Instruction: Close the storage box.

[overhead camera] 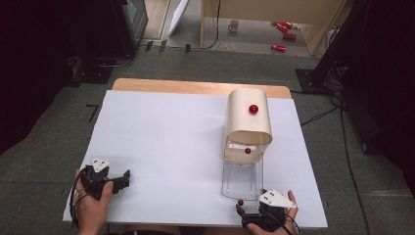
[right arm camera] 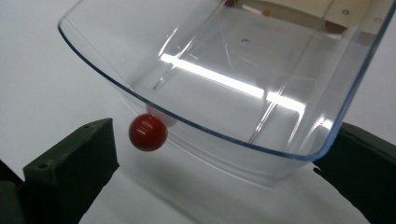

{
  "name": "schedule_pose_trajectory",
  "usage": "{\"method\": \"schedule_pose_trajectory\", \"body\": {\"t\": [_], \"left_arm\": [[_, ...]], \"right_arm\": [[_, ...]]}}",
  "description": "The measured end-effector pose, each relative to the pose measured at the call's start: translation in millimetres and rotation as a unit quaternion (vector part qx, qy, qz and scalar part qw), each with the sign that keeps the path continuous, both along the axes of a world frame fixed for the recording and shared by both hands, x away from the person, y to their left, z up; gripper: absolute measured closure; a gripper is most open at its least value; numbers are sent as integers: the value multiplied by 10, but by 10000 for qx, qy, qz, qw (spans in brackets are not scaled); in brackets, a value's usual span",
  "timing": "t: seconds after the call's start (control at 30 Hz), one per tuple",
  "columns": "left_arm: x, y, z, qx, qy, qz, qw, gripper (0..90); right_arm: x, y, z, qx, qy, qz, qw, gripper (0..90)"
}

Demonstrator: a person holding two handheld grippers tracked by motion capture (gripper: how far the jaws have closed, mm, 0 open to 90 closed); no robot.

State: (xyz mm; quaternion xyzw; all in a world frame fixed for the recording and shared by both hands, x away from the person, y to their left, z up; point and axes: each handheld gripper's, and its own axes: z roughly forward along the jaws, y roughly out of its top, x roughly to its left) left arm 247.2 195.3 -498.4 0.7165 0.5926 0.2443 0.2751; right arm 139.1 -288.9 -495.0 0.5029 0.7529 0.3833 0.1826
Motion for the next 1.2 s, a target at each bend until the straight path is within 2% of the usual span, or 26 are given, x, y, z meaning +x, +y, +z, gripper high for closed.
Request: {"method": "schedule_pose_trajectory", "body": {"t": [0.1, 0.2, 0.27, 0.57, 0.7, 0.97, 1.03, 1.2], "left_arm": [[0, 0, 0, -1, -2, 1, 10000, 0], [0, 0, 0, 0, -1, 1, 10000, 0], [0, 0, 0, -1, -2, 0, 10000, 0], [0, 0, 0, -1, -1, 1, 10000, 0], [0, 0, 0, -1, -1, 0, 10000, 0], [0, 0, -1, 1, -2, 1, 10000, 0], [1, -1, -1, -1, -2, 2, 10000, 0], [1, -1, -1, -1, -4, 2, 10000, 0]], "right_arm": [[8, 7, -19, -64, 45, -23, 10000, 0], [30, 28, -76, -327, 180, -75, 9993, 0], [37, 33, -93, -406, 193, -105, 9989, 2], [39, 39, -89, -452, 120, -163, 9988, 17], [21, 47, -73, -467, 22, -150, 9988, 76], [15, 24, -17, -306, -87, -213, 9993, 94], [27, 28, -3, -330, -122, -210, 9992, 94], [76, 3, 40, -211, -175, -328, 9991, 115]]}}
